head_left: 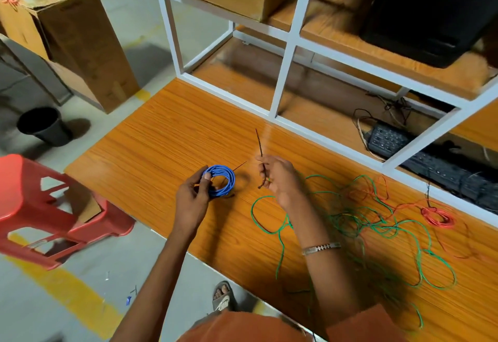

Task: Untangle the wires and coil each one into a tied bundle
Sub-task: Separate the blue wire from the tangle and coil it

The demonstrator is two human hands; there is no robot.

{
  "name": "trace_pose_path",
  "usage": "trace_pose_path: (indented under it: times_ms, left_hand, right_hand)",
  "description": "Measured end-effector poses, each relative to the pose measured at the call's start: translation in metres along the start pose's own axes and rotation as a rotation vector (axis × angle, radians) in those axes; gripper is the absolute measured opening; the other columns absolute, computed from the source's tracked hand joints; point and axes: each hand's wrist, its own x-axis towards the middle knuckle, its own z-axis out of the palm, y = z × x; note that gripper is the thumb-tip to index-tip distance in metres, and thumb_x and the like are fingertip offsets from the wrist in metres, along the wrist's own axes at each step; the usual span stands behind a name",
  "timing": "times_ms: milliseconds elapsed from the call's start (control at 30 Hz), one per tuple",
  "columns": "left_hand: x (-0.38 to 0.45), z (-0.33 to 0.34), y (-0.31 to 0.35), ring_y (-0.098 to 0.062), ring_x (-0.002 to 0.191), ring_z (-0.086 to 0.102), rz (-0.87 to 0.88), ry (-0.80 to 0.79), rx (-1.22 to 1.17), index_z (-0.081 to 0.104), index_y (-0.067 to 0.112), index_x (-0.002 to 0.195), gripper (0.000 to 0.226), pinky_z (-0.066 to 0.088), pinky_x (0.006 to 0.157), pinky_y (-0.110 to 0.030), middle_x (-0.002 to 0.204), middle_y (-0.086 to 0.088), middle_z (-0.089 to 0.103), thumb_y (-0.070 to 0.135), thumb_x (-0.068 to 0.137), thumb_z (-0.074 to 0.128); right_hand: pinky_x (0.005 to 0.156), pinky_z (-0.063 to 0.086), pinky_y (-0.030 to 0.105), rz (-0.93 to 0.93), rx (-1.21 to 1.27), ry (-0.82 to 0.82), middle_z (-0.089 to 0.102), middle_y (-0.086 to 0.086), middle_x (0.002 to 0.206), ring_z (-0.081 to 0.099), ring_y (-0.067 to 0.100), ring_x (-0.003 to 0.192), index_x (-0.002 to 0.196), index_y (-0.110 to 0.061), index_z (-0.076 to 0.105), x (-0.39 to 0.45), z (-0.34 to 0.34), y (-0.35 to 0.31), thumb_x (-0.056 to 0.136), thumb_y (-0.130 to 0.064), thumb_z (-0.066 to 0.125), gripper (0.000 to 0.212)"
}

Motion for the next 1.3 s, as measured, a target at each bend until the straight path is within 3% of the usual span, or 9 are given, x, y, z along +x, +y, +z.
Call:
trace_pose_path:
  times_ms: [100, 167, 233, 367, 567, 700, 867, 1100, 1300]
  left_hand:
    - [0.009, 0.031, 0.011, -0.003, 0.066, 0.065, 0.080, 0.021, 0.051, 0.072, 0.014, 0.127, 0.031, 0.064, 0.075, -0.048, 0.072, 0.007, 0.071, 0.033, 0.106, 0.059]
    - [0.010, 0.052, 0.023, -0.002, 0.064, 0.066, 0.135, 0.015, 0.077, 0.070, 0.012, 0.131, 0.038, 0.061, 0.066, -0.040, 0.077, 0.004, 0.074, 0.037, 0.105, 0.059]
    - [0.007, 0.073, 0.031, -0.014, 0.074, 0.071, 0.181, -0.013, 0.084, 0.069, 0.014, 0.134, 0.053, 0.062, 0.069, -0.046, 0.092, -0.005, 0.078, 0.052, 0.099, 0.057]
    - [0.000, 0.110, 0.032, -0.027, 0.103, 0.075, 0.236, -0.071, 0.074, 0.070, 0.023, 0.133, 0.053, 0.061, 0.089, -0.056, 0.115, -0.011, 0.077, 0.059, 0.098, 0.057]
    - [-0.034, 0.154, 0.049, -0.014, 0.083, 0.078, 0.302, -0.070, 0.049, 0.067, 0.011, 0.135, 0.046, 0.063, 0.073, -0.033, 0.111, -0.014, 0.075, 0.041, 0.102, 0.055]
    - [-0.055, 0.176, 0.055, -0.010, 0.080, 0.077, 0.341, -0.083, 0.084, 0.066, 0.013, 0.137, 0.038, 0.061, 0.072, -0.029, 0.110, -0.013, 0.075, 0.034, 0.107, 0.056]
    - [-0.080, 0.192, 0.057, -0.020, 0.091, 0.074, 0.427, -0.158, 0.152, 0.066, 0.022, 0.139, 0.043, 0.060, 0.084, -0.048, 0.104, -0.001, 0.071, 0.044, 0.104, 0.052]
    - [-0.103, 0.204, 0.062, -0.008, 0.103, 0.070, 0.482, -0.268, 0.178, 0.067, 0.020, 0.137, 0.036, 0.058, 0.088, -0.038, 0.114, 0.012, 0.071, 0.032, 0.105, 0.055]
    - [-0.102, 0.206, 0.063, -0.017, 0.118, 0.070, 0.262, -0.390, -0.075, 0.070, 0.020, 0.136, 0.032, 0.056, 0.099, -0.038, 0.126, 0.002, 0.076, 0.025, 0.105, 0.062]
  right_hand:
    - [0.050, 0.031, 0.022, -0.193, 0.009, -0.007, 0.052, -0.003, 0.066, 0.042, 0.008, 0.055, 0.112, -0.010, 0.074, -0.028, -0.032, -0.007, 0.097, -0.011, 0.060, 0.020]
    - [0.048, 0.035, 0.022, -0.299, -0.048, 0.009, 0.052, -0.004, 0.064, 0.043, 0.008, 0.054, 0.108, -0.011, 0.075, -0.048, -0.051, -0.012, 0.099, -0.015, 0.064, 0.014]
    - [0.048, 0.040, 0.023, -0.385, -0.123, 0.019, 0.055, -0.002, 0.062, 0.047, 0.010, 0.053, 0.103, -0.008, 0.074, -0.069, -0.068, -0.015, 0.099, -0.016, 0.067, 0.011]
    - [0.046, 0.047, 0.022, -0.352, -0.254, 0.042, 0.067, 0.007, 0.063, 0.061, 0.015, 0.052, 0.088, -0.011, 0.074, -0.101, -0.097, -0.013, 0.098, -0.017, 0.068, 0.013]
    - [0.039, 0.035, 0.015, -0.275, -0.347, 0.181, 0.061, 0.005, 0.051, 0.051, 0.009, 0.035, 0.069, 0.001, 0.064, -0.128, -0.133, -0.014, 0.090, -0.005, 0.063, 0.022]
    - [0.047, 0.044, 0.026, -0.304, -0.319, 0.233, 0.063, 0.005, 0.051, 0.057, 0.018, 0.041, 0.056, -0.017, 0.061, -0.129, -0.145, -0.011, 0.088, -0.011, 0.064, 0.032]
    - [0.043, 0.043, 0.016, -0.283, -0.187, 0.184, 0.068, 0.011, 0.061, 0.057, 0.006, 0.042, 0.084, 0.003, 0.071, -0.136, -0.154, -0.020, 0.097, -0.009, 0.060, 0.021]
    - [0.045, 0.044, 0.018, -0.332, -0.102, 0.154, 0.071, 0.007, 0.065, 0.060, 0.011, 0.047, 0.089, -0.001, 0.071, -0.131, -0.161, -0.021, 0.102, -0.015, 0.060, 0.022]
    - [0.046, 0.041, 0.020, -0.276, -0.047, 0.110, 0.072, 0.010, 0.070, 0.061, 0.012, 0.049, 0.093, -0.006, 0.073, -0.130, -0.167, -0.017, 0.103, -0.019, 0.060, 0.021]
